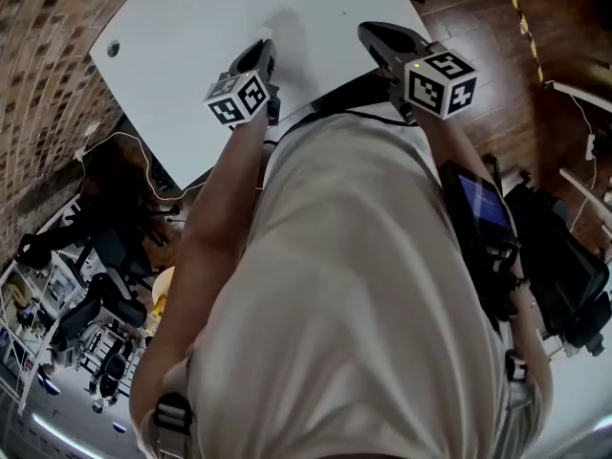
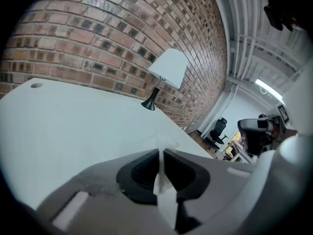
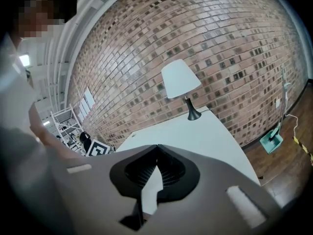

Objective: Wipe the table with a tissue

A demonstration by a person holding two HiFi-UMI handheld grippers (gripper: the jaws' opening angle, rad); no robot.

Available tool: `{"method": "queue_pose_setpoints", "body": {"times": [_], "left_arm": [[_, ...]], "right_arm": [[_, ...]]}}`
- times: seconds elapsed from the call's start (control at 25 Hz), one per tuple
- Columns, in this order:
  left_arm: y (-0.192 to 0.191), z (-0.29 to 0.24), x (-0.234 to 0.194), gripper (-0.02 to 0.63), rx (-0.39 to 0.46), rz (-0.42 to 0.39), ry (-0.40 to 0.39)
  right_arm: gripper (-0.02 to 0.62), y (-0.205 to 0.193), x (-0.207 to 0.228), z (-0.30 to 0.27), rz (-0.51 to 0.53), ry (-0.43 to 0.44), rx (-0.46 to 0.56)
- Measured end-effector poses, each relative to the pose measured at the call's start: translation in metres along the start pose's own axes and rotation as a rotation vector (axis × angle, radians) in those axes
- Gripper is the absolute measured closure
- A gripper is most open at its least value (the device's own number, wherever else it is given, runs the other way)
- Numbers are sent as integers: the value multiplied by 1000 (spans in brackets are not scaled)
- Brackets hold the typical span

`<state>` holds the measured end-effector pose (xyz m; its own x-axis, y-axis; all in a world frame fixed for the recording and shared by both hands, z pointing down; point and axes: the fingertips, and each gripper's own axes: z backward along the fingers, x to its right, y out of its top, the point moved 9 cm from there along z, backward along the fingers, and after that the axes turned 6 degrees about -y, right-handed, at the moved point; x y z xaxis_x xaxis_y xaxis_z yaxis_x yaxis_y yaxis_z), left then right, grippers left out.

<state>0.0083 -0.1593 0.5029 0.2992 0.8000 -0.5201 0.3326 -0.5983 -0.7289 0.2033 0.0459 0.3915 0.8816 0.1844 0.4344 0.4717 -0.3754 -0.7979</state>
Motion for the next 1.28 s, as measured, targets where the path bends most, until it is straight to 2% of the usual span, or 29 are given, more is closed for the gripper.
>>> {"method": "queue_pose_setpoints", "body": {"times": [0.24,0.56,0.88,1.12,1.2,1.28], "left_arm": [[7,-2,7,572,-12,-34,-45],[13,-17,17,572,-51,-80,-78],[20,-37,17,571,-117,-120,-51],[28,-67,23,571,-219,-217,-26],[33,-80,22,571,-241,-218,-17],[39,-94,22,571,-262,-181,-13]], "right_arm": [[588,0,-12,12,45,-27,27],[588,1,-3,20,61,-51,36],[588,3,20,9,64,-15,27],[588,8,48,8,47,22,3],[588,12,63,10,42,28,-3],[588,17,78,13,32,32,-7]]}}
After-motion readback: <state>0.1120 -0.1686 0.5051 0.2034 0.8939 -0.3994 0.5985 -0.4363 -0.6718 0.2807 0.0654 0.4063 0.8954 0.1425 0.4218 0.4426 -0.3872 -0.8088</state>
